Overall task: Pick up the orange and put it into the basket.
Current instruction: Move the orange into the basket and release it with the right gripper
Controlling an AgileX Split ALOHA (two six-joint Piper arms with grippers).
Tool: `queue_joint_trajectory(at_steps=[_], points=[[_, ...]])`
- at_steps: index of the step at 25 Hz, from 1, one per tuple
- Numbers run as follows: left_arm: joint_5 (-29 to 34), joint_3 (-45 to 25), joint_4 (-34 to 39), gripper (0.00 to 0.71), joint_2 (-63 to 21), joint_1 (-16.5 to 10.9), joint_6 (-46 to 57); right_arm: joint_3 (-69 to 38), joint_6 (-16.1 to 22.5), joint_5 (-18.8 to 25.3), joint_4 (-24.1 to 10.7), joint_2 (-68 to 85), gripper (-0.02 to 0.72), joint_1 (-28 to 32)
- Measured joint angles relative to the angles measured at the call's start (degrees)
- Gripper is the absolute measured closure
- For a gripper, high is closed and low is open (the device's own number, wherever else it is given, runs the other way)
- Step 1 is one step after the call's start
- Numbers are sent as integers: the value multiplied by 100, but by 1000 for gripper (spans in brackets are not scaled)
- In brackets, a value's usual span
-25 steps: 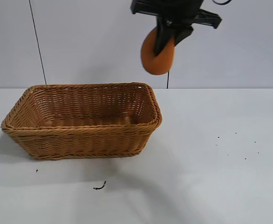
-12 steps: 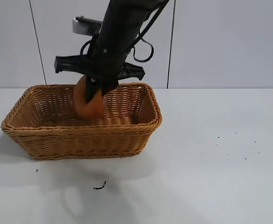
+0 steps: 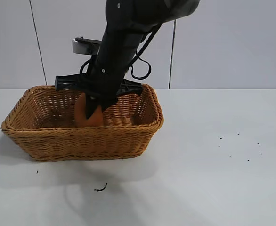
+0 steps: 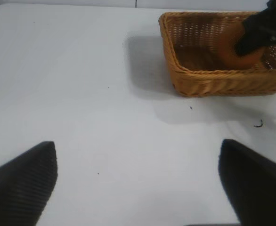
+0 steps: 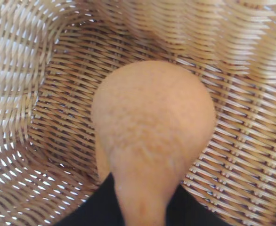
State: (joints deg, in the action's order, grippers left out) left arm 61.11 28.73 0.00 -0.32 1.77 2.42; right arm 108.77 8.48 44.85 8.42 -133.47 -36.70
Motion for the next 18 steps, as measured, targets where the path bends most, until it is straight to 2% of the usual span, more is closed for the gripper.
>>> queue_joint_trajectory(at_steps=[4, 6, 9, 13, 14, 18], points=[[0, 0, 0, 44, 0, 0, 0, 260, 0, 441, -18, 6, 136, 0], [0, 0, 0, 44, 0, 0, 0, 568, 0, 707, -32, 11, 58, 0], [0, 0, 0, 44, 0, 0, 0, 1178, 0, 1333, -168, 11, 21, 0], [0, 0, 0, 44, 0, 0, 0, 1941, 26, 2275, -694, 57, 10, 101], [0, 0, 0, 44, 0, 0, 0, 2027, 44, 2360, -842, 77, 10, 193], [0, 0, 0, 44, 0, 0, 0, 2141, 151, 2435, -991, 112, 10, 784]])
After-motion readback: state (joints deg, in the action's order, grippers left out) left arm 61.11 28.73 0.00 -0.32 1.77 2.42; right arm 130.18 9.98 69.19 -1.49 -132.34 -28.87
